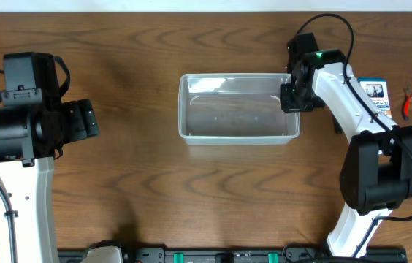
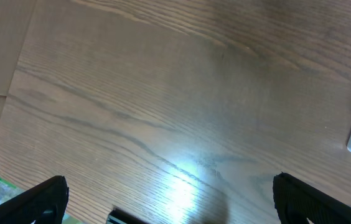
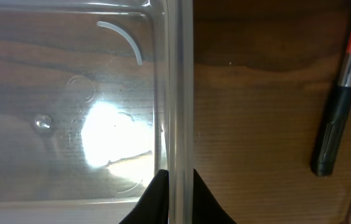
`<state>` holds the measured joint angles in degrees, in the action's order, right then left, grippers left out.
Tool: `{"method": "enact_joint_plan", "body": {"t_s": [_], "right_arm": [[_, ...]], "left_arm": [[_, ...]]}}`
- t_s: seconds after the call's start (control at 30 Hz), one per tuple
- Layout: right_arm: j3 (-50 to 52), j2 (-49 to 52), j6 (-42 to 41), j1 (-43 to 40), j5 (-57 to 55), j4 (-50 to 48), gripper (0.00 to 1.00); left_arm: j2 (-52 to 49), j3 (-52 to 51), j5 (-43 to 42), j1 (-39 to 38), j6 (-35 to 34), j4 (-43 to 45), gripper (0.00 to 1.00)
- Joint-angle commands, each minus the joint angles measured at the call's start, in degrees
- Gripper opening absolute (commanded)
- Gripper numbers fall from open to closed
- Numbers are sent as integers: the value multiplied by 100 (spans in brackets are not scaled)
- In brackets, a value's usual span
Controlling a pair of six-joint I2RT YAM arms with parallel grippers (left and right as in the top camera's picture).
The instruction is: Pack container
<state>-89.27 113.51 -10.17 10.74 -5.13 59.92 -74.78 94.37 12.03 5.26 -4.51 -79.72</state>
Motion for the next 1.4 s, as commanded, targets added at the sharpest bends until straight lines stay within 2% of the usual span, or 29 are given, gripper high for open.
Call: {"method": "enact_joint_plan", "body": {"t_s": [0.0,0.27,0.9,1.37], "right_arm": [[101,114,319,15,-448,0,9],[101,114,291,15,-446,-13,10],[101,114,-424,26,-404,13,7],[101,114,-258,24,-393,7,9]], "left_arm": [[-7,35,44,28,-55,-37,98],[-7,35,44,28,-55,-37,98],[-7,35,44,28,-57,-37,98],[-9,35,44,28,-55,-37,98]]}}
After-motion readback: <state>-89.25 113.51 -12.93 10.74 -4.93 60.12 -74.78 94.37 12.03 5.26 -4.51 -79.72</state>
